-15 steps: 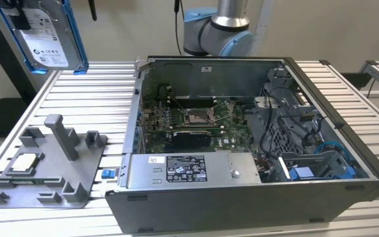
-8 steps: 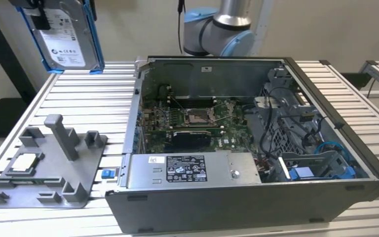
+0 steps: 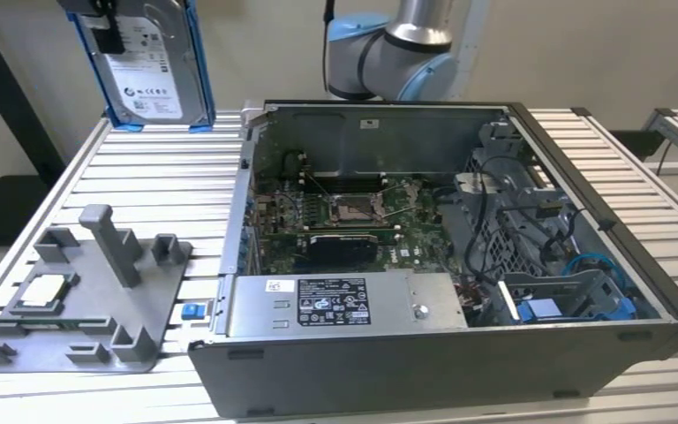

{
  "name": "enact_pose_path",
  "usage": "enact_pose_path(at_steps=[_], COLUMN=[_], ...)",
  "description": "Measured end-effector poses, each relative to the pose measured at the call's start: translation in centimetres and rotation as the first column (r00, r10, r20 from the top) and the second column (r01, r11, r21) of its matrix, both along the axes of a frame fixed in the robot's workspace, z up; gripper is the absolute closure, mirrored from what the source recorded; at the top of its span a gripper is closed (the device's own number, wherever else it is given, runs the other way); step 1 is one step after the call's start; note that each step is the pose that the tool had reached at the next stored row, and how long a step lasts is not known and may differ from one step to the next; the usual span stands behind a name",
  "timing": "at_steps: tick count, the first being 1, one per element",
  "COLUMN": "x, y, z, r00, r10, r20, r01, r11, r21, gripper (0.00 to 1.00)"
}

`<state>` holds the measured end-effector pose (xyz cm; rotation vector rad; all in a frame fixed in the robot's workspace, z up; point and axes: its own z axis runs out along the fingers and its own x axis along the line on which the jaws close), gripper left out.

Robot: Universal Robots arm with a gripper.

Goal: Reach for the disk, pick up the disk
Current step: 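Pick up the disk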

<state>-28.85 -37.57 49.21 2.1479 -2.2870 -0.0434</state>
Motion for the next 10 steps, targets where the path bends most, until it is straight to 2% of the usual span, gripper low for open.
enact_pose_path(at_steps=[10], x=[4.6], y=[0.00], z=[0.00], r00=[1.0000], r10=[0.000], r20=[-0.0002], r01=[0.000], r11=[1.0000], r21=[0.0000], gripper=[1.00])
